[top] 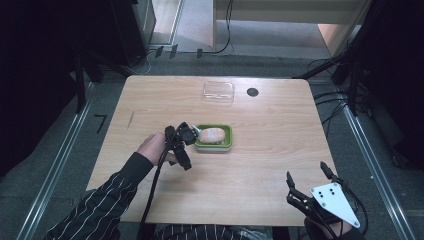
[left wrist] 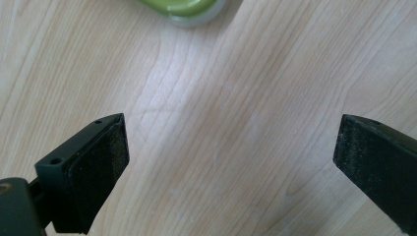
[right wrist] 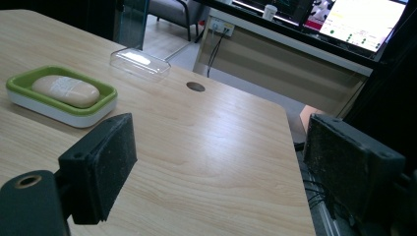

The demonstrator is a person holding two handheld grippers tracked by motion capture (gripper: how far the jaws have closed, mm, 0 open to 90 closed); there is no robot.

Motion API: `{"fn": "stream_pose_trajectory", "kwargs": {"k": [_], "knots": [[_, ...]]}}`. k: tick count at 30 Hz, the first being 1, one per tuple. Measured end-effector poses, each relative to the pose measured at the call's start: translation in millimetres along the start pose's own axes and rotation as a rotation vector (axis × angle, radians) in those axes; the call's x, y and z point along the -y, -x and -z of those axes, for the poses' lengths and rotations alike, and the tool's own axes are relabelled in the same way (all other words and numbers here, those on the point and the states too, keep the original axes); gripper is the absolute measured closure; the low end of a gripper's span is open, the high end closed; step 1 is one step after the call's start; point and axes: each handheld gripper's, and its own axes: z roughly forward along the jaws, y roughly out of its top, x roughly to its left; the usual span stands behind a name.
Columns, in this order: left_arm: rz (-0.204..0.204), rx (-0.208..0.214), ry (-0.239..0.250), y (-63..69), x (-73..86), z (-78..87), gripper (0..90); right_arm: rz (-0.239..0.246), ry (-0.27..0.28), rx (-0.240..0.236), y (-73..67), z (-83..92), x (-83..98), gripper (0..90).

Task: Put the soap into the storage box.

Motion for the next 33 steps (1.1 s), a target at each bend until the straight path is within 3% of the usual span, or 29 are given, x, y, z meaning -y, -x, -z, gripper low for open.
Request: {"fn": "stream_pose_trajectory", "kwargs": {"k": [18,33], "knots": [[0.034,0.016,-0.068,17.6,48.1,-17.8,0.8,0.011,0.011,-0.003,-1.8,-0.7,-0.8,13.4],[0.020,0.017,-0.095,23.7,55.9,-24.6,0.7,0.012,0.016,-0.016,-2.9,-3.9,-1.4,13.4]]}}
